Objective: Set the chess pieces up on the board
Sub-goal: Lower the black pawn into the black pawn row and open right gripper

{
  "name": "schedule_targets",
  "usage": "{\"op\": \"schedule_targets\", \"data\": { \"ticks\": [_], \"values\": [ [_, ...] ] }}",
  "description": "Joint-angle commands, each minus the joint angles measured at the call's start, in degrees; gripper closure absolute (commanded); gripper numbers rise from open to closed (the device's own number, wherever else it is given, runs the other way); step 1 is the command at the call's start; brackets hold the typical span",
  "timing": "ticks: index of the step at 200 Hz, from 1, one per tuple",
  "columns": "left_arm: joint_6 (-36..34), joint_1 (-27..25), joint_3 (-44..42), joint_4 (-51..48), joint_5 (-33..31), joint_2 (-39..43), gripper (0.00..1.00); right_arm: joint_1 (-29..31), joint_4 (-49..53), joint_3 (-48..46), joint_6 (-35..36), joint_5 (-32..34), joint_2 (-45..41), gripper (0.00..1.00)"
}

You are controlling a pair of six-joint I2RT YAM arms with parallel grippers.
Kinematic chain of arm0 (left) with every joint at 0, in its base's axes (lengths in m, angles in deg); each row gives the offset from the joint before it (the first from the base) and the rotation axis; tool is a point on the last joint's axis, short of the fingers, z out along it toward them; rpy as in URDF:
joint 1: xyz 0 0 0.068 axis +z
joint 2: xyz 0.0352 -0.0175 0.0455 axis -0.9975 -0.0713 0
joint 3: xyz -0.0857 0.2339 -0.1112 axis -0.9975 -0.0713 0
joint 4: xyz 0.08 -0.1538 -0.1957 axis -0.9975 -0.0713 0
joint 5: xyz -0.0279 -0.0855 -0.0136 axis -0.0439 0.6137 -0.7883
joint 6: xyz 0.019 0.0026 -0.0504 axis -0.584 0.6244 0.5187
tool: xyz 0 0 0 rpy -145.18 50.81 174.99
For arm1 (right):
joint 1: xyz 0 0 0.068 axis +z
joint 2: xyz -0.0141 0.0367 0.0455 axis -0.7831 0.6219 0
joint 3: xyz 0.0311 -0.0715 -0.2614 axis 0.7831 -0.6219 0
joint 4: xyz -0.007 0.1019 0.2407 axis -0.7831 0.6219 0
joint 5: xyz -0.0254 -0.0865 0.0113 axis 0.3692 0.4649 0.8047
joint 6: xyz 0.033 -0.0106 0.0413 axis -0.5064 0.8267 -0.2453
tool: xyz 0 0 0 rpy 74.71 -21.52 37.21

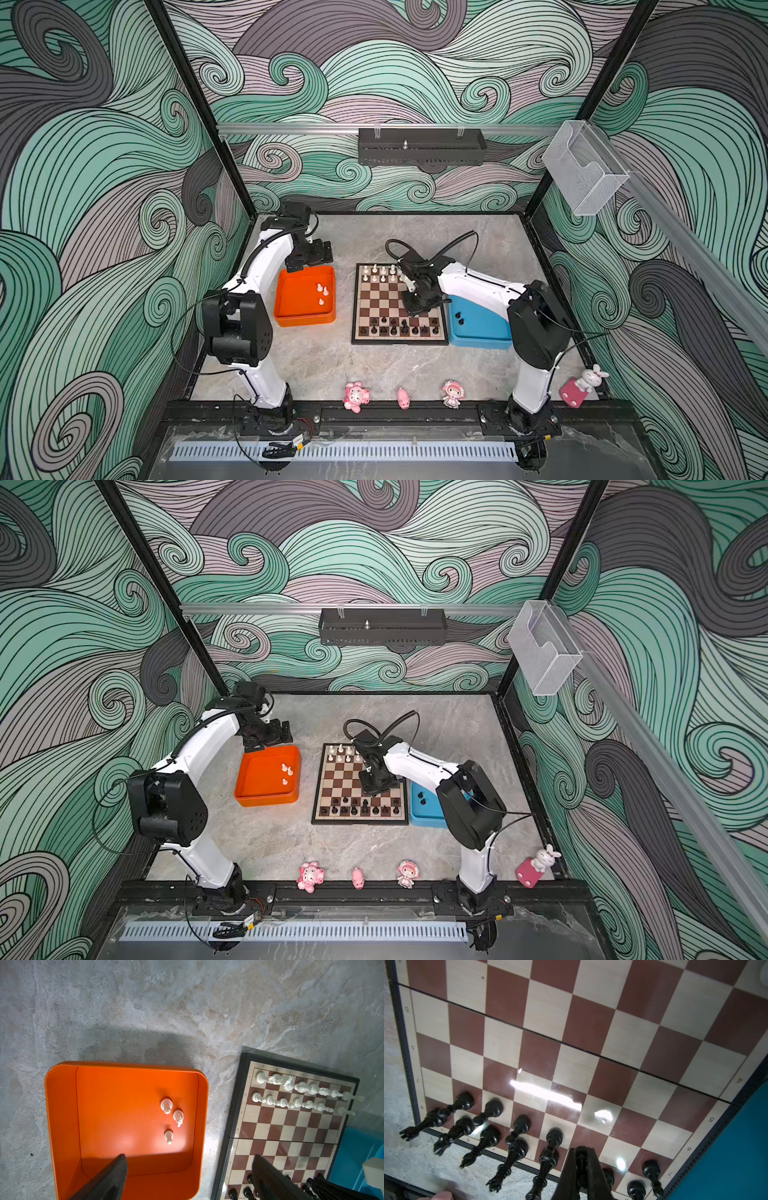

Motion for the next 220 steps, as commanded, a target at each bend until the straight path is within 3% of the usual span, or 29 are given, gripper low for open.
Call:
{"op": "schedule_targets", "data": {
  "ticks": [1, 220],
  "values": [
    [0.65, 0.67, -0.13, -0.13, 0.59, 1.50, 0.04, 0.24, -0.06, -0.63, -1.05, -0.17, 1.61, 0.92],
    [0.90, 0.84, -0.79, 0.31, 1.96, 0.17, 0.04, 0.32, -0.25, -2.75, -1.93, -0.61, 2.93, 0.90]
  ]
}}
